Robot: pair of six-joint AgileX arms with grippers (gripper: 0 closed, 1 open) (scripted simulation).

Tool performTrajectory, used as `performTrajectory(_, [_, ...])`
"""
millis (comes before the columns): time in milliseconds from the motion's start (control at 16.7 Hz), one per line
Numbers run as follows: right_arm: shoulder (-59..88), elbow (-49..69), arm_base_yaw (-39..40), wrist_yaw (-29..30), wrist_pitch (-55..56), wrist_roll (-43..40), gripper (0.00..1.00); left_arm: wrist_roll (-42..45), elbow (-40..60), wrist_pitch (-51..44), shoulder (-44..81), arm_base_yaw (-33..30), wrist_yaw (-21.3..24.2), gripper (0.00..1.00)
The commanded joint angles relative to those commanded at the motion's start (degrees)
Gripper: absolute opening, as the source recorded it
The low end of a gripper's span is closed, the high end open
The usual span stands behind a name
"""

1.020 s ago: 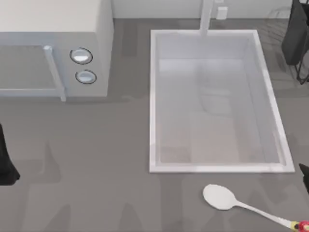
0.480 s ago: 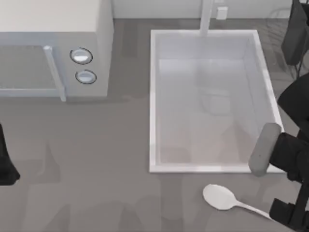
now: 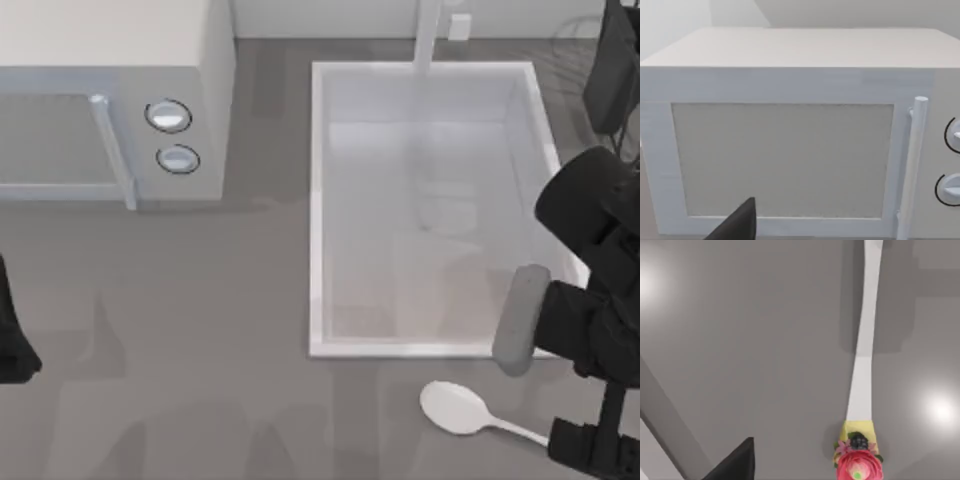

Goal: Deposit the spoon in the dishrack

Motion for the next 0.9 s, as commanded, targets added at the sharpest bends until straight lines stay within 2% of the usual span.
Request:
performTrajectory(240, [2.0,-2.3,0.2,0.0,3.9,-0.1,1.00,0.0,0.0,0.0,0.0,0.0,0.0,1.00])
performTrajectory(660, [10.7,-12.1,0.4,0.0,23.0,0.3,1.00,0.0,0.0,0.0,0.0,0.0,0.0,1.00])
performTrajectory(900, [12.3,-13.9,0.5,0.0,26.0,0.3,1.00,0.0,0.0,0.0,0.0,0.0,0.0,1.00])
